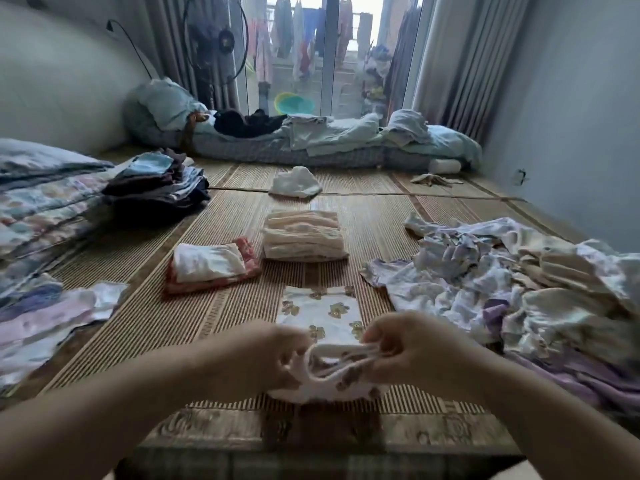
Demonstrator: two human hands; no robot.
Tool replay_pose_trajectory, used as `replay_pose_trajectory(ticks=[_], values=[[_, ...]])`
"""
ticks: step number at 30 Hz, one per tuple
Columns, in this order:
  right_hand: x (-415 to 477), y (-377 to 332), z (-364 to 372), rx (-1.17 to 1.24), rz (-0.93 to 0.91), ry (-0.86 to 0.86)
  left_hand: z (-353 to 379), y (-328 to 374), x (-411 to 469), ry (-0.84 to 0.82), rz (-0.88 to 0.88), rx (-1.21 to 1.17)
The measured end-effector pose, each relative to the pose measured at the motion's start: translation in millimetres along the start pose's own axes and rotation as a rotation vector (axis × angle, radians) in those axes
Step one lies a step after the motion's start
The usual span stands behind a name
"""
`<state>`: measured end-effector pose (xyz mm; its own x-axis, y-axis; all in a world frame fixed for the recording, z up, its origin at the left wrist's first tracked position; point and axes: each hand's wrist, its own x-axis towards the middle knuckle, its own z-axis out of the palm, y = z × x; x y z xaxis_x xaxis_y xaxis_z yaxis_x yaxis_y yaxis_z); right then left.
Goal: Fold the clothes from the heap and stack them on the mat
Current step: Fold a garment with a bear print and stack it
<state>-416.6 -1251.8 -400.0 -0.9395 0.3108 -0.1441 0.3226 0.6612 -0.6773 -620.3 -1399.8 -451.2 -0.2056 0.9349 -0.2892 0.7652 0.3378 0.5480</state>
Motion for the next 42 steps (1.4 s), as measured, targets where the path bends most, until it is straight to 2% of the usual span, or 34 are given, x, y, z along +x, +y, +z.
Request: replay_pose_trajectory(ticks=[2,3,5,7,8,11,14,17,19,21,23,25,26,29,32,33,35,38,42], values=[[-11.6,17.2,25.6,0.093,0.069,-0.140,33.9,-8.2,-11.6,-0.248,-0.078,-0.503],[-14.9,22.7,35.2,0.138,0.096,-0.188,44.7,-12.4,-11.0,-0.284,-0.131,-0.670],[-17.5,28.7,47.0,0.225,0.130,-0.220,58.8,-20.9,-13.7,-0.341,-0.108,-0.819],[-12.5,29.8,51.2,0.308,0.134,-0.187,57.4,-21.5,-19.2,-0.352,-0.049,-0.806],[-7.0,30.3,51.7,0.357,0.140,-0.144,53.4,-23.5,-17.3,-0.307,-0.029,-0.739],[20.4,35.2,49.1,0.459,0.200,0.034,35.7,-28.4,-4.9,-0.032,0.045,-0.382],[52.2,42.8,46.5,0.485,0.296,0.199,23.6,-30.7,7.9,0.115,-0.007,-0.280],[65.9,58.3,55.9,0.259,0.352,0.359,28.2,-42.6,15.3,0.196,-0.021,-0.076],[58.9,71.2,68.5,0.030,0.273,0.410,34.3,-46.6,14.1,0.177,0.065,0.020],[43.2,82.5,80.7,-0.113,0.114,0.353,39.5,-46.1,11.4,0.077,0.170,0.093],[30.9,92.9,91.9,-0.278,-0.046,0.166,47.7,-47.6,9.5,-0.018,0.237,0.240],[26.5,104.4,99.0,-0.378,-0.118,0.003,57.3,-55.4,8.5,-0.051,0.229,0.356],[26.9,109.6,100.0,-0.394,-0.111,-0.026,61.1,-60.1,7.9,-0.050,0.218,0.373],[30.4,119.1,97.5,-0.414,-0.120,0.024,71.1,-71.6,5.2,0.011,0.233,0.390],[29.1,122.9,91.5,-0.390,-0.206,0.133,77.0,-72.7,4.3,0.137,0.276,0.404],[27.5,123.4,89.7,-0.358,-0.226,0.172,75.8,-71.5,4.5,0.170,0.279,0.402],[23.0,117.8,86.2,-0.164,-0.148,0.187,67.7,-67.3,2.7,0.237,0.265,0.373],[22.2,102.2,79.0,0.212,-0.018,0.155,51.8,-62.5,-7.5,0.220,0.169,0.066],[37.3,81.6,55.6,0.454,0.060,0.163,29.5,-53.5,1.2,0.258,0.076,-0.260]])
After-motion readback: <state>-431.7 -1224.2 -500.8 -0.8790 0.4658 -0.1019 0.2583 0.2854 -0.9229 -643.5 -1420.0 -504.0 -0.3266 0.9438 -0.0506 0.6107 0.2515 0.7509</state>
